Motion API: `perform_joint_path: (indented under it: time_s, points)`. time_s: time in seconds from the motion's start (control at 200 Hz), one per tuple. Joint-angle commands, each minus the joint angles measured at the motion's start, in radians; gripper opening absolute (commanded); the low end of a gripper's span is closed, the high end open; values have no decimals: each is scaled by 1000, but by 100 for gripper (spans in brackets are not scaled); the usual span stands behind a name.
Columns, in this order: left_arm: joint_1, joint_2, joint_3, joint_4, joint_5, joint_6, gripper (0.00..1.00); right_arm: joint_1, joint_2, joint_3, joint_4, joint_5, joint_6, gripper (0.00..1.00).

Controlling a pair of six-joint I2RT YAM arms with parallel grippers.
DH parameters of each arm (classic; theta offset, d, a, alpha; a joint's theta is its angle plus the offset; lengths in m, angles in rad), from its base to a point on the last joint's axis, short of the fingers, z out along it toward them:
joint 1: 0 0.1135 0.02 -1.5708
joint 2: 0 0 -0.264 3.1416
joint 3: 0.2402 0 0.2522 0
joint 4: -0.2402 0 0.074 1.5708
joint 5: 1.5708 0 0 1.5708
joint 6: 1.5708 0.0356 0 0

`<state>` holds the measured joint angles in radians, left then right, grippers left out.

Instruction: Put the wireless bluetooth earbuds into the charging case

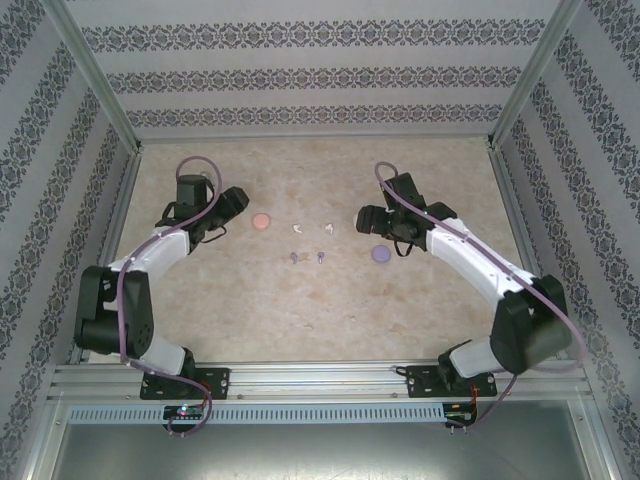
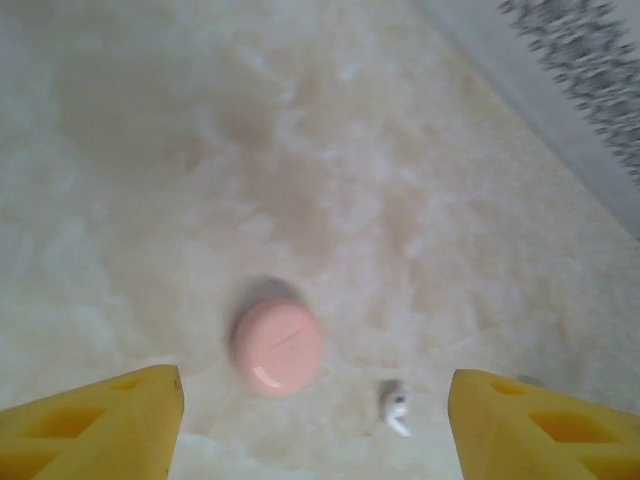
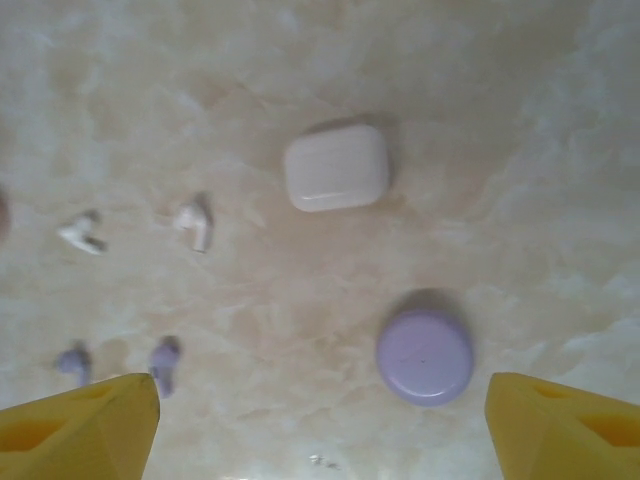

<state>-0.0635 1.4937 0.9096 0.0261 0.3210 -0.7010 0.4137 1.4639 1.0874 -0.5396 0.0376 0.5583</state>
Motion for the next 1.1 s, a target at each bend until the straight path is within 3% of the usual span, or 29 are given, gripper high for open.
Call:
perform_joint_path:
  time_s: [0.0,0.09,0.305,0.325,0.34,0.585,0.799,1.004,1.094]
  points:
    - [-7,-55,65,-41,67,58,71,-16,76,7,-36,32,-104,87]
    - [-33,-80,105,-51,107,72,77,-31,142,19,-36,15,-143,87]
    - [-121,-111,218,-129,117,140,79,-44,268,58,-33,-52,-177,87]
    - [-125,-110,228,-134,118,144,97,-44,278,61,-31,-59,-179,87]
    - [-128,-111,234,-136,119,148,100,-43,285,63,-31,-63,-180,87]
    - [-131,-144,263,-149,95,141,99,-39,351,75,-34,-127,-175,82]
    - [-128,-161,259,-162,29,58,99,10,294,30,-38,-154,-137,77]
    - [-128,-173,254,-196,-39,-25,99,73,239,-1,-78,-42,-60,78]
    - [-130,-169,248,-191,-10,-11,99,97,245,6,-87,13,-67,80]
